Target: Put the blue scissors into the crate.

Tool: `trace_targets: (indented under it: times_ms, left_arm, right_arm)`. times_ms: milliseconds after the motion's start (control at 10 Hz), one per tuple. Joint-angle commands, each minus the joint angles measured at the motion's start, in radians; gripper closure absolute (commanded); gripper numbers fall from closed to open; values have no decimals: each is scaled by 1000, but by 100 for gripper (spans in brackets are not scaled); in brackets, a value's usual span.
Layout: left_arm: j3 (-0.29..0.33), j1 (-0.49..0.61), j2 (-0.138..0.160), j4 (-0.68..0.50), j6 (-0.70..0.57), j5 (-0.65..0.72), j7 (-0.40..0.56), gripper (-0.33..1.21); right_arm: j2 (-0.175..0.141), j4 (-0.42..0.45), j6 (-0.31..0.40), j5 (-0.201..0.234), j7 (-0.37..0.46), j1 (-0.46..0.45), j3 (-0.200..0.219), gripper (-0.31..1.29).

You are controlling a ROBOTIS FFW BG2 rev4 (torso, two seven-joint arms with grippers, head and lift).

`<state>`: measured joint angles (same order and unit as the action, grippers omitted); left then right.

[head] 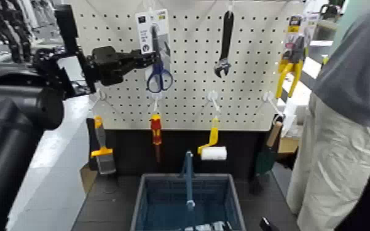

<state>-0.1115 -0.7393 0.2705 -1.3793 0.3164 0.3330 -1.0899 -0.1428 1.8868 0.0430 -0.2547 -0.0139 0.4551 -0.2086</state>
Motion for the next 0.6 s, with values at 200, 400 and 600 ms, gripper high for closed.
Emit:
trace_targets:
  times_ms: [200,400,600]
  left_arm:
    - [4,0,0,5,-3,11,-2,114]
    - [-1,-2,1,-1,-7,23,-2,114]
    - [-7,0,0,-64,-7,41,-10,114]
  right_arm:
    - [-1,-2,0,-1,0,0,-2,18]
    - [0,-2,-2,-1,-1,0,-2,18]
    - [-3,0,-2,-3,0,2,0,18]
